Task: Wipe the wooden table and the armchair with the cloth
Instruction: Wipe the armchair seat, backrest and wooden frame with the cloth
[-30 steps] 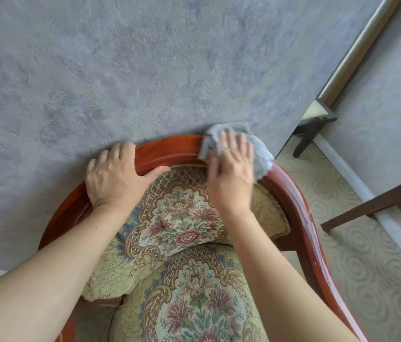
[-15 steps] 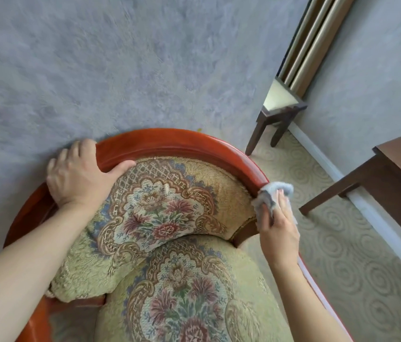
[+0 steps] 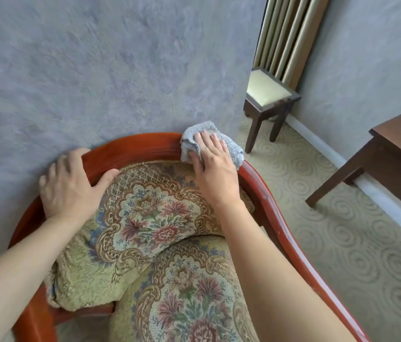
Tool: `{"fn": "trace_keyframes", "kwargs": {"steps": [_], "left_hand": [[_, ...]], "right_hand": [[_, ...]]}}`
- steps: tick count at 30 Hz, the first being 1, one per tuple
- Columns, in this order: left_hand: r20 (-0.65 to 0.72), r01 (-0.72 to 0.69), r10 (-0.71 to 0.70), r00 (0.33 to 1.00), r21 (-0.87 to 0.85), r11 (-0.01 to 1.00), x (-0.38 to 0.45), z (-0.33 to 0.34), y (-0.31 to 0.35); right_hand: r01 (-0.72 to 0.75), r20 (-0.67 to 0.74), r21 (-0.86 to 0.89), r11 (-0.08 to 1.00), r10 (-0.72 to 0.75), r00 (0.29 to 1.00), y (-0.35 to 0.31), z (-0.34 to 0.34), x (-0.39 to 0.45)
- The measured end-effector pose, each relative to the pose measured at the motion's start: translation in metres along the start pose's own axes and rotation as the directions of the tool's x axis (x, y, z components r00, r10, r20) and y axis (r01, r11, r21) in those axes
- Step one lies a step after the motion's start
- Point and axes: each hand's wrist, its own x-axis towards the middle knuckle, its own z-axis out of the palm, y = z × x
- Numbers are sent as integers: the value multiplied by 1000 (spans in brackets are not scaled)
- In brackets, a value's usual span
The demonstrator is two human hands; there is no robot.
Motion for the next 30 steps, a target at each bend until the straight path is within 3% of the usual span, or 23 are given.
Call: {"fn": "trace_keyframes", "kwargs": {"steps": [3, 5, 8, 11, 15, 18, 23, 25, 27, 30], "left_hand": [[-20, 12, -15, 1000, -110, 994, -2, -9, 1], [-39, -14, 11, 999, -84, 996, -1, -14, 5], [-8, -217, 217, 976, 9, 976, -4, -10, 26], [113, -487, 488, 865, -41, 873, -14, 4, 74], [234, -590, 611, 756, -160, 791, -24, 27, 146], [264, -644, 665, 699, -172, 746, -31, 45, 189], [369, -796, 764, 528, -98, 597, -26, 63, 251], [445, -831, 754, 483, -39, 555, -17, 68, 271], [512, -853, 726, 460, 28, 521, -6, 73, 289], [567, -885, 720, 401, 36, 464, 5, 80, 307]], "right_hand": [[-121, -38, -15, 993, 121, 992, 36, -17, -38], [-227, -26, -16, 974, 226, 974, 61, -28, -69], [-342, 4, -49, 938, 343, 939, 93, -45, -113], [-405, 33, -67, 912, 408, 913, 111, -60, -146], [-527, 81, -92, 845, 533, 842, 119, -71, -170], [-694, 51, 149, 705, 695, 717, 127, -87, -173], [-700, -71, 450, 555, 803, 591, 148, -122, -166], [-698, -106, 437, 567, 803, 587, 150, -129, -162], [-703, -115, 322, 634, 763, 636, 141, -129, -160], [-699, 41, 94, 709, 698, 715, 123, -104, -164]]}}
